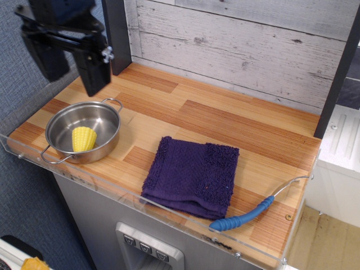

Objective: Place the yellow object at the top edge

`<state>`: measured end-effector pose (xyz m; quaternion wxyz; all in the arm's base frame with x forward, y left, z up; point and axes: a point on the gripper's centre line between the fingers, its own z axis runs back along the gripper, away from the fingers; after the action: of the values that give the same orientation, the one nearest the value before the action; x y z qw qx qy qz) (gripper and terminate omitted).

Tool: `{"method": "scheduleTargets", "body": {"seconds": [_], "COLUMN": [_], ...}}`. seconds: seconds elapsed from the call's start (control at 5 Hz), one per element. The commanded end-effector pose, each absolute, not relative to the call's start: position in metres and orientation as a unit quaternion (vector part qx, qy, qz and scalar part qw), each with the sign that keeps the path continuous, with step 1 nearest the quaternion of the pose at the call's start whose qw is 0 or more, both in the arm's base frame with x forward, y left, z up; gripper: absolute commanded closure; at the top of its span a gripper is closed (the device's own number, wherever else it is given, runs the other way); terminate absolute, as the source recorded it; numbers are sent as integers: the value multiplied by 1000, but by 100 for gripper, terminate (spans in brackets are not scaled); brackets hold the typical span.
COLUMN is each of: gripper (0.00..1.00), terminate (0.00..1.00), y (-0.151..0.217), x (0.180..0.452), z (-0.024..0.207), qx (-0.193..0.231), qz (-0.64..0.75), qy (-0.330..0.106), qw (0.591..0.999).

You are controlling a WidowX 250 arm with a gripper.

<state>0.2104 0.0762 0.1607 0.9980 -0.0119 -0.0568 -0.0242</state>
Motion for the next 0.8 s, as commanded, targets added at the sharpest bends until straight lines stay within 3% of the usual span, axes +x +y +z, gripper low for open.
{"method": "scheduleTargets", "body": {"seconds": [0.0, 0.6], "gripper": [0, 0], "terminate": [0, 0], "y": [101, 124], "x": [224, 261], "z": [148, 91], "qx": [54, 57], "qz": [42, 24], "qy": [-50, -24], "qw": [996, 998]}}
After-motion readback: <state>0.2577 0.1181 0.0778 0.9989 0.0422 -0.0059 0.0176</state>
